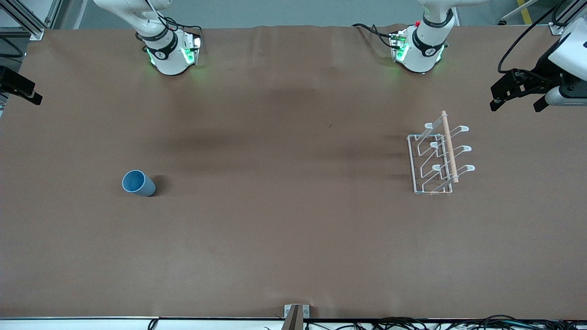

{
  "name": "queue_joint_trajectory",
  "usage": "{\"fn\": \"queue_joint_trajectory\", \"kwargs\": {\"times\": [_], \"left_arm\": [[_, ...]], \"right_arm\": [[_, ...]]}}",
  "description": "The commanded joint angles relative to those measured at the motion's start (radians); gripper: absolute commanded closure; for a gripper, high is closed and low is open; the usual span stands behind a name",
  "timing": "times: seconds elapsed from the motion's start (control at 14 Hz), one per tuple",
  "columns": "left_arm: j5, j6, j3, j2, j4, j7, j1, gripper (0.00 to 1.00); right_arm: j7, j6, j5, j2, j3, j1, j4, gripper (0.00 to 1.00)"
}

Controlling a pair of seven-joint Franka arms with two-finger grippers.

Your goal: Hang cup on cup holder

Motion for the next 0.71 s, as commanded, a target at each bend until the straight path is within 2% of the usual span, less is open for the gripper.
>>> {"fn": "queue_joint_trajectory", "kwargs": {"times": [0.0, 0.64], "left_arm": [[0.006, -0.023, -0.002, 0.022, 0.033, 0.014, 0.003, 0.00], [0.005, -0.023, 0.000, 0.025, 0.041, 0.018, 0.005, 0.00]], "right_arm": [[-0.008, 0.004, 0.009, -0.026, 0.001, -0.001, -0.027, 0.00], [-0.008, 0.005, 0.011, -0.023, 0.003, -0.001, -0.030, 0.01]]}}
